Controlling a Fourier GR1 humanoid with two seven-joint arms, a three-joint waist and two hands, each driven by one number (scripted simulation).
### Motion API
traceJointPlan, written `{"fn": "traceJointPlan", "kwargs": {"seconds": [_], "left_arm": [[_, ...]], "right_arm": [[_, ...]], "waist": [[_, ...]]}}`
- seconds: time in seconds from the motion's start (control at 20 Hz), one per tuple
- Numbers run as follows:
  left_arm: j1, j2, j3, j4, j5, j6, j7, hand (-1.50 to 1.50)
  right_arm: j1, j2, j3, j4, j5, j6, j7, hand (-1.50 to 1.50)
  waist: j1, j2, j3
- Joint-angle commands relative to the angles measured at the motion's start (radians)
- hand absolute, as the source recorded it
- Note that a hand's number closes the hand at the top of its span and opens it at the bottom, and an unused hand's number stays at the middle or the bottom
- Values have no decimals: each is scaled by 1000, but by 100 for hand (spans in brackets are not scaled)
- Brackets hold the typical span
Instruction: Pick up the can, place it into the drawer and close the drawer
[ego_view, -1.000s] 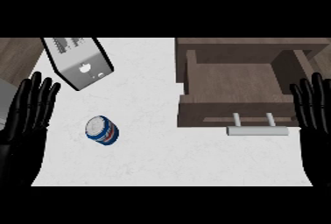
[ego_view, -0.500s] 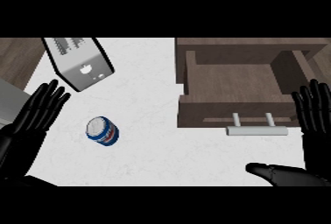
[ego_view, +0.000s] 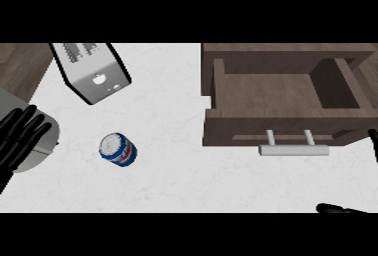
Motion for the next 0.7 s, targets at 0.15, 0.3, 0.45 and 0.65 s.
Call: {"fn": "traceJointPlan", "kwargs": {"seconds": [0.15, 0.3, 0.45, 0.65], "left_arm": [[65, 38, 131, -99, 158, -62, 101, -150], [-27, 24, 125, -49, 165, -7, 160, -150], [6, 42, 191, -29, 273, -27, 178, -150], [8, -8, 175, -22, 287, 20, 211, -150]], "right_arm": [[102, 6, -86, 8, -76, 93, -82, -150], [59, -26, -134, 20, -116, 122, -59, -150], [109, -37, -183, 76, -164, 193, -134, -150], [198, -5, -190, -26, -181, 226, -120, -150]], "waist": [[1, -1, 0], [-2, 1, 0], [-3, 0, 0], [-6, 0, 0]]}}
